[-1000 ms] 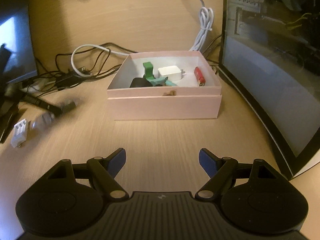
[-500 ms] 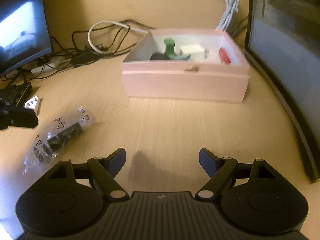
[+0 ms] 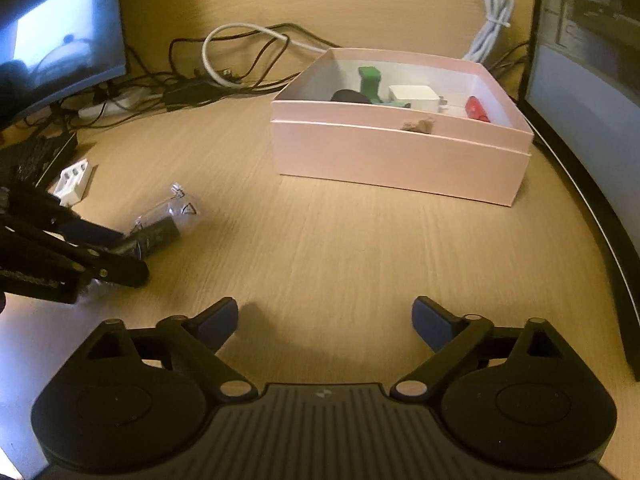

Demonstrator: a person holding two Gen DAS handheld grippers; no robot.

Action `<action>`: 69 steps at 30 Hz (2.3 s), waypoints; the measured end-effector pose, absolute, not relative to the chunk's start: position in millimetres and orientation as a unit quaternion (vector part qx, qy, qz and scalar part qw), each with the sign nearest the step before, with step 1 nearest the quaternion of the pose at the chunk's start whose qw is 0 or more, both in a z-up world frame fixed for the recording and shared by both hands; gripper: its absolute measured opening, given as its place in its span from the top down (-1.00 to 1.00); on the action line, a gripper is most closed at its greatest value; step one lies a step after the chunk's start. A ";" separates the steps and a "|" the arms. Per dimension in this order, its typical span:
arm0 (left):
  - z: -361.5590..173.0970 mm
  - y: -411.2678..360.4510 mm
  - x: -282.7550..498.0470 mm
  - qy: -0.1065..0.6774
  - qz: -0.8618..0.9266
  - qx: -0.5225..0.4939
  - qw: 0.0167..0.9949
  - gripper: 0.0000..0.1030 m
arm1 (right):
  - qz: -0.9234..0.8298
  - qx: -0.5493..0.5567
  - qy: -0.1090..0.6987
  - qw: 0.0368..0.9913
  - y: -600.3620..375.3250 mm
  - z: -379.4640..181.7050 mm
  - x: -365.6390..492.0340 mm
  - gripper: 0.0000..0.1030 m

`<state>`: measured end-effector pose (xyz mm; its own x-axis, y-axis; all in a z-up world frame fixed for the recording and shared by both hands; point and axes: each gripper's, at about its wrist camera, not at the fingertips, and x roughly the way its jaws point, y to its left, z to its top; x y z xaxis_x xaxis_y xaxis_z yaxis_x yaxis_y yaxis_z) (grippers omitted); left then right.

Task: Organize rigid objects
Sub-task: 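Grasp the plastic-bagged black item on the desk with the left gripper, then grasp the white battery charger with the right gripper while the left gripper holds the bag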

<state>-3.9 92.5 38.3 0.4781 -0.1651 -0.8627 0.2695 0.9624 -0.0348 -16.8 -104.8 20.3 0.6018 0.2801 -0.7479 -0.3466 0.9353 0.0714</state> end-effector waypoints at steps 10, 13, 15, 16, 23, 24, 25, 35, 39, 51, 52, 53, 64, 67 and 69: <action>37.9 97.4 -1.5 0.497 -0.110 0.015 0.861 0.24 | 0.177 -0.036 0.413 0.892 -101.4 18.7 -14.8 -1.00; 36.6 100.9 -7.2 0.484 -0.095 0.008 0.870 0.45 | 0.171 -0.044 0.419 0.891 -97.6 18.9 -13.7 -1.00; 37.8 110.5 -11.7 0.485 -0.081 -0.028 0.870 0.47 | 0.173 -0.063 0.425 0.886 -93.3 18.8 -11.6 -1.00; 39.3 116.9 -15.1 0.488 -0.070 -0.052 0.869 0.50 | 0.178 -0.065 0.426 0.885 -92.4 19.3 -10.6 -1.00; 66.6 177.3 -89.1 0.450 0.042 -0.141 0.881 0.51 | 0.260 -0.069 0.423 0.865 -67.5 29.5 -1.4 -0.85; 69.6 188.0 -102.1 0.448 0.068 -0.147 0.879 0.51 | 0.274 -0.074 0.415 0.864 -58.3 33.1 -1.7 -0.85; 72.1 198.5 -114.7 0.447 0.095 -0.151 0.876 0.51 | 0.290 -0.081 0.405 0.863 -48.6 37.4 -2.3 -0.85; 87.5 270.4 -193.5 0.428 0.227 -0.213 0.849 0.51 | 0.416 -0.159 0.332 0.831 108.9 52.3 2.0 -0.85; 93.6 283.1 -206.3 0.421 0.234 -0.213 0.850 0.51 | 0.405 -0.139 0.363 0.828 160.5 43.0 27.3 -0.74; 85.1 291.1 -195.4 0.436 0.152 -0.190 0.866 0.51 | 0.400 -0.178 0.348 0.829 182.3 41.9 10.0 0.07; 82.9 287.5 -190.8 0.444 0.138 -0.185 0.866 0.51 | 0.402 -0.183 0.340 0.830 175.0 46.6 2.7 0.07; 80.7 282.1 -185.4 0.453 0.120 -0.179 0.865 0.51 | 0.403 -0.185 0.332 0.832 164.8 52.3 -5.3 0.07; 99.6 181.7 -95.9 0.459 -0.148 -0.094 0.871 0.51 | 0.262 -0.143 0.324 0.897 -3.1 110.8 -48.7 0.07; 120.8 148.9 -57.5 0.434 -0.202 -0.078 0.875 0.51 | 0.201 -0.129 0.329 0.914 -52.1 118.7 -55.0 0.07; 136.8 125.8 -25.7 0.417 -0.213 -0.067 0.881 0.51 | 0.162 -0.119 0.334 0.921 -80.3 120.4 -57.8 0.07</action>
<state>-25.7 125.8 136.8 0.5627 -0.4306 -0.7057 0.3187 0.9006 -0.2955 -57.8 -80.3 120.4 0.7244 0.2192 -0.6536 -0.3787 0.9188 -0.1116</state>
